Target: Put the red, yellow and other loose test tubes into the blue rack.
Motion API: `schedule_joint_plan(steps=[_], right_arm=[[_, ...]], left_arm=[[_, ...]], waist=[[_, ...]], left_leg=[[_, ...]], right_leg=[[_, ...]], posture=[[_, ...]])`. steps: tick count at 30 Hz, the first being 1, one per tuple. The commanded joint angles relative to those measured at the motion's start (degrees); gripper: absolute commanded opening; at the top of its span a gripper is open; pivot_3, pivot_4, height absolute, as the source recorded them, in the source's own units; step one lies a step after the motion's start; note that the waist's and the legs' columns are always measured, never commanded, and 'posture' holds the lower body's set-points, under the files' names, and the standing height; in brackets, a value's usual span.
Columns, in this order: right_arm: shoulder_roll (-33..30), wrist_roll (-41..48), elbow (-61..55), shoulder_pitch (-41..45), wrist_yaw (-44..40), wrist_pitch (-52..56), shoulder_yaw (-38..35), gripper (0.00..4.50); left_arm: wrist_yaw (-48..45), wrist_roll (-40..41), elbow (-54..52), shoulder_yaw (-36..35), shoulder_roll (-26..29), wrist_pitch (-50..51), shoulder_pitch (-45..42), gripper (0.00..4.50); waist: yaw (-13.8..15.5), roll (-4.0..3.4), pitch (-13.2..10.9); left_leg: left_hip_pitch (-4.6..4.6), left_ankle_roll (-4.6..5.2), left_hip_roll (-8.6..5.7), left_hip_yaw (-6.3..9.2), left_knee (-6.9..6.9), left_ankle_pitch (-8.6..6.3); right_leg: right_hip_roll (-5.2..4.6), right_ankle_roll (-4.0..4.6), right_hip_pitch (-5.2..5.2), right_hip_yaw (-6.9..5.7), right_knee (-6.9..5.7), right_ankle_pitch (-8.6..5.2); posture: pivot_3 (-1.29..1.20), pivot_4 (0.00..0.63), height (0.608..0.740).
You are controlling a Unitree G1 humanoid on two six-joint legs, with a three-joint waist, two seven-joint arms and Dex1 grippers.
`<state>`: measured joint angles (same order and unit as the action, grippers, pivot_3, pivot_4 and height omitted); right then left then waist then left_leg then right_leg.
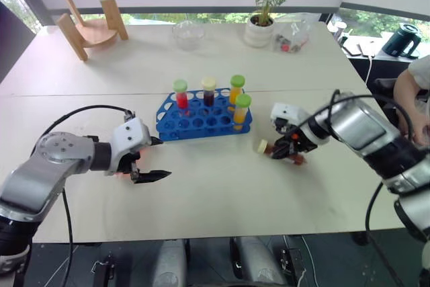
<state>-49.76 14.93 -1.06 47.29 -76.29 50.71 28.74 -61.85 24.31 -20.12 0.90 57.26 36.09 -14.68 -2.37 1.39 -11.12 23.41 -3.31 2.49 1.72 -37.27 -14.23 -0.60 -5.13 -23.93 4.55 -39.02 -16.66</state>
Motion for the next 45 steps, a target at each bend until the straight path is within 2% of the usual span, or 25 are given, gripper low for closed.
schedule_joint_plan(steps=[1, 3, 7, 12, 15, 20, 31, 45], right_arm=[[14.6, 18.0, -15.6, -0.6, 10.6, 1.7, -22.4, 0.83], [25.3, 18.9, -19.5, -3.0, 22.6, -0.1, -27.6, 0.83], [38.9, 12.4, -20.0, -8.3, 38.2, -9.7, -27.4, 0.83], [49.6, -2.8, -9.9, -13.0, 51.4, -30.6, -18.5, 0.83], [52.6, -5.8, -3.7, -14.3, 54.1, -37.0, -16.9, 0.83], [52.8, -8.3, 2.3, -16.3, 53.5, -44.5, -15.0, 0.83], [50.9, -11.2, 10.0, -16.8, 54.0, -52.5, -15.8, 0.83], [51.2, -13.3, 16.3, -17.1, 56.2, -58.2, -16.1, 0.83]], left_arm=[[-2.6, 1.6, 5.9, -4.0, 1.9, 0.3, -4.1, 4.5], [-4.6, 2.9, 9.9, -5.7, 2.9, 0.8, -6.5, 4.5], [-7.4, 4.0, 13.5, -7.0, 4.5, 1.4, -8.4, 4.5], [-9.1, 2.7, 13.7, -5.5, 6.7, 1.8, -9.3, 4.5], [-9.4, 2.4, 13.8, -5.2, 6.9, 1.9, -9.9, 4.5], [-8.7, 2.3, 12.3, -5.0, 6.4, 2.6, -9.6, 4.5], [-7.1, 2.7, 11.5, -5.9, 5.9, 3.0, -8.4, 4.5], [-7.2, 2.6, 12.1, -4.8, 6.0, 3.2, -10.3, 4.5]], waist=[[-1.1, -0.05, 0.0], [-1.7, -0.03, 0.0], [-1.2, 0.0, 0.0], [-1.5, -0.01, 0.0], [-1.6, -0.01, 0.0], [-1.6, -0.01, 0.0], [-1.6, -0.01, 0.0], [-1.6, 0.0, 0.0]], left_leg=[[-0.04, 0.0, 0.11, -0.04, 0.04, 0.0], [-0.04, 0.0, 0.28, 0.11, 0.08, 0.0], [-0.01, -0.01, 0.48, 0.32, 0.16, 0.0], [0.14, -0.04, 0.43, 0.05, 0.15, 0.02], [0.12, -0.04, 0.45, 0.07, 0.19, 0.02], [0.13, -0.04, 0.45, 0.06, 0.21, 0.02], [0.11, -0.04, 0.46, 0.08, 0.21, 0.02], [0.09, -0.04, 0.46, 0.07, 0.19, 0.02]], right_leg=[[0.1, 0.02, -0.05, 0.03, -0.07, 0.02], [0.37, 0.13, -0.12, 0.02, -0.22, 0.08], [0.61, 0.37, -0.15, -0.1, -0.22, 0.07], [0.51, 0.34, -0.39, 0.06, -0.2, 0.08], [0.56, 0.36, -0.42, 0.06, -0.23, 0.07], [0.56, 0.36, -0.42, 0.07, -0.22, 0.07], [0.57, 0.36, -0.42, 0.07, -0.24, 0.07], [0.56, 0.36, -0.38, 0.08, -0.26, 0.07]], posture=[[0.0, 0.15, 0.74], [0.0, 0.15, 0.74], [0.0, 0.15, 0.74], [0.0, 0.15, 0.74], [0.0, 0.15, 0.74], [0.0, 0.15, 0.74], [0.0, 0.15, 0.74], [0.0, 0.15, 0.74]])
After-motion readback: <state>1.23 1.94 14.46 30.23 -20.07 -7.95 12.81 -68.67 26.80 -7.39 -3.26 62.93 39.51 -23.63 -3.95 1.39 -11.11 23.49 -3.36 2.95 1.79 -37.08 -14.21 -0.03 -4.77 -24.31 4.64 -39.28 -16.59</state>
